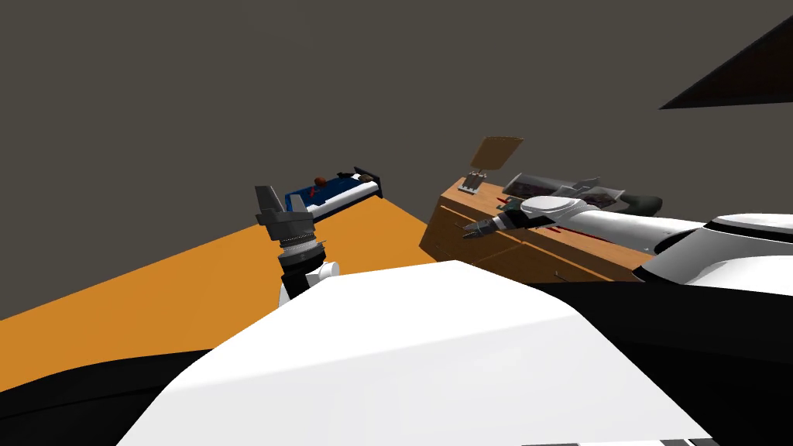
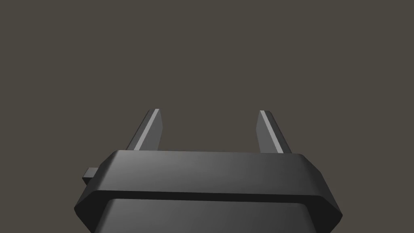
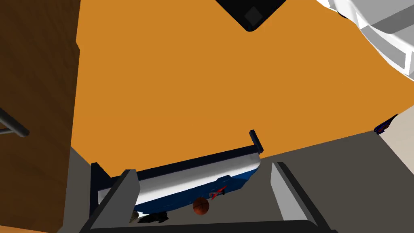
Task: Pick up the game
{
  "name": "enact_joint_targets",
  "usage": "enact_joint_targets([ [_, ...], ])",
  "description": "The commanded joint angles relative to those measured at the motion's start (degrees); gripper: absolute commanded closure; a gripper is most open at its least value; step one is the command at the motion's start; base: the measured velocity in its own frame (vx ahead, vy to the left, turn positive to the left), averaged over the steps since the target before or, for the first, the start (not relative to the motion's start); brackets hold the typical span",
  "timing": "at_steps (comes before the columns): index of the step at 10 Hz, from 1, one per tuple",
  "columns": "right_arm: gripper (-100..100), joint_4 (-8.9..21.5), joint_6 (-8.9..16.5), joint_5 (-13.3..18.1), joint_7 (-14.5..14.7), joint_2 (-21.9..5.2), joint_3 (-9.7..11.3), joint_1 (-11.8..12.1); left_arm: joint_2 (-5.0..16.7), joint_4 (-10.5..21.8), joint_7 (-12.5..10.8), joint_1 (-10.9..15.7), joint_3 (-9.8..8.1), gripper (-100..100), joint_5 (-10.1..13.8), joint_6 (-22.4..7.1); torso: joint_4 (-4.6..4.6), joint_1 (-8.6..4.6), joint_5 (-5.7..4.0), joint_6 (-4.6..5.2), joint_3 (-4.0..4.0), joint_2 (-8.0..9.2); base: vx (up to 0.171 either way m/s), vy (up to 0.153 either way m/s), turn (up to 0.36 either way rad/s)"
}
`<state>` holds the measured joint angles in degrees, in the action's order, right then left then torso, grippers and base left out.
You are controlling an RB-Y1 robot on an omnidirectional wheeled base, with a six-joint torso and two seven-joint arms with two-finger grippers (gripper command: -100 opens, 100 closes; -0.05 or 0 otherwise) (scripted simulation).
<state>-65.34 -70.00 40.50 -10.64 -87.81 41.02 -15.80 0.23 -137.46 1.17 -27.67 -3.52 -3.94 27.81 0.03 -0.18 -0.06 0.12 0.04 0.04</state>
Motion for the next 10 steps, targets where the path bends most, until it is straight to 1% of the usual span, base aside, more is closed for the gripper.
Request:
enact_joint_targets([
  [1, -100, 2.9, -1.8, 1.6, 0.5, -2.9, 1.2, -1.4, 0.0, 0.0, 0.0, 0.0, 0.0, 0, 0.0, 0.0, 0.0, 0.0, 0.0, 0.0, 0.0, 0.0, 0.003, -0.003, 0.175],
  [2, -100, 3.8, -1.8, 1.6, 0.5, -3.7, 1.2, -1.4, 0.0, 0.0, 0.0, 0.0, 0.0, 0, 0.0, 0.0, 0.0, 0.01, 0.02, -0.06, -0.01, -0.02, 0.004, -0.011, 0.111],
  [3, -100, 6.0, -3.4, 3.3, 0.7, -6.3, 2.4, -3.0, 0.0, 0.0, 0.0, 0.0, 0.0, 0, 0.0, 0.0, 0.0, -0.01, 0.01, 0.0, -0.01, -0.02, 0.01, -0.021, 0.196],
  [5, -100, 7.3, -3.4, 3.3, 0.7, -6.6, 2.4, -3.0, 0.0, 0.0, 0.0, 0.0, 0.0, 0, 0.0, 0.0, -0.01, -0.06, -0.03, 0.0, -0.03, -0.04, 0.007, -0.016, 0.032],
  [6, -100, 9.7, -4.9, 5.0, 0.9, -9.0, 3.6, -4.4, 0.0, 0.0, 0.0, 0.0, 0.0, 0, 0.0, 0.0, -0.01, -0.04, -0.03, 0.01, -0.02, -0.03, 0.013, -0.016, 0.18],
  [7, -100, 9.6, -4.9, 5.0, 0.9, -9.3, 3.6, -4.4, 0.0, 0.0, 0.0, 0.0, 0.0, 0, 0.0, 0.0, -0.01, -0.04, 0.01, -0.04, -0.02, -0.05, 0.016, -0.026, 0.101],
  [8, -100, 10.6, -4.9, 5.0, 0.9, -9.3, 3.6, -4.4, 0.0, 0.0, 0.0, 0.0, 0.0, 0, 0.0, 0.0, -0.02, -0.06, -0.03, -0.02, -0.05, -0.08, 0.011, -0.013, -0.011],
  [9, -100, 13.5, -6.5, 6.6, 1.1, -11.7, 4.8, -5.8, 0.0, 0.0, 0.0, 0.0, 0.0, 0, 0.0, 0.0, -0.02, -0.05, -0.03, 0.01, -0.04, -0.06, 0.022, -0.026, 0.173],
  [10, -100, 15.9, -7.9, 8.1, 1.3, -13.1, 5.9, -7.0, 0.0, 0.0, 0.0, 0.0, 0.0, 0, 0.0, 0.0, -0.02, -0.09, -0.01, -0.03, -0.05, -0.08, 0.041, -0.068, 0.251],
])
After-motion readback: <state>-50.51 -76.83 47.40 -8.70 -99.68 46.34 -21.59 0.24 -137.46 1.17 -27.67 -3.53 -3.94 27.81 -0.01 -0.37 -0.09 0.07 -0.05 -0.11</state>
